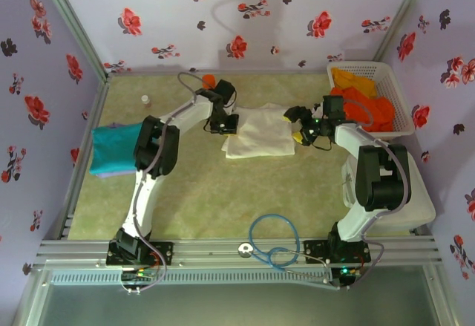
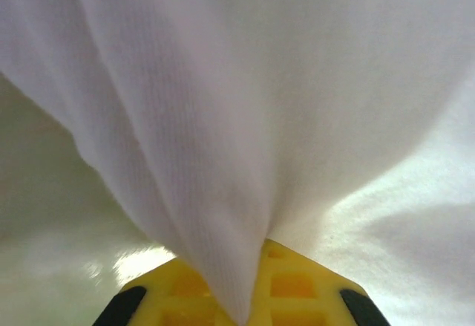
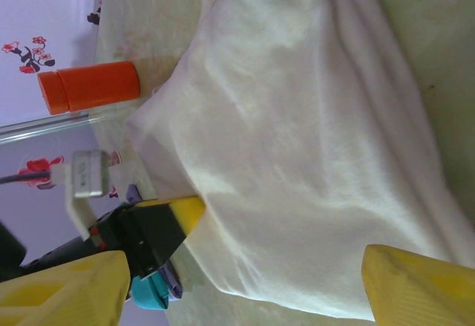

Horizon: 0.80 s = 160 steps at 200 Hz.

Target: Fold and stack the t-shirts

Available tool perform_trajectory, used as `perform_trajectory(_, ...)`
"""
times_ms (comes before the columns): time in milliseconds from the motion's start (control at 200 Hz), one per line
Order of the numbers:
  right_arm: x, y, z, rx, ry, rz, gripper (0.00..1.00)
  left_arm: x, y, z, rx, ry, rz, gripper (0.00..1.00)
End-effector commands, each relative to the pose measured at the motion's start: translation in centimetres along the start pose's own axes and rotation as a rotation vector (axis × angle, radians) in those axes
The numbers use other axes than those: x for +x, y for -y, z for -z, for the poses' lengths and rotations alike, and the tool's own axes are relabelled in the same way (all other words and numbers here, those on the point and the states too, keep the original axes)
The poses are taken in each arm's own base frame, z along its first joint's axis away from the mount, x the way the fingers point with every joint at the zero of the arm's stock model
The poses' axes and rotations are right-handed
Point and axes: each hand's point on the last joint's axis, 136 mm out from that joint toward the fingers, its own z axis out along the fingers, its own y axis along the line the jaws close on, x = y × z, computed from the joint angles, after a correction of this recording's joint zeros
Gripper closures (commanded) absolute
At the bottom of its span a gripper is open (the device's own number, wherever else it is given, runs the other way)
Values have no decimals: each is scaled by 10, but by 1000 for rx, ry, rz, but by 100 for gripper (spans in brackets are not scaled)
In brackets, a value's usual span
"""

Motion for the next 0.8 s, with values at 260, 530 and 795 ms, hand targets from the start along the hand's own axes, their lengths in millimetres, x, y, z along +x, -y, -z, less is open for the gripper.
perform_trajectory(260, 12, -6, 21, 2, 3, 38, 18, 23, -46, 172, -192, 114, -145, 100)
perform_trajectory(530, 13, -1, 14, -7, -18, 25, 18, 52, -97, 265, -286, 182, -132, 100)
perform_trajectory(795, 14, 7, 6, -5, -41, 6, 18, 78, -128, 311, -332, 202, -106, 100)
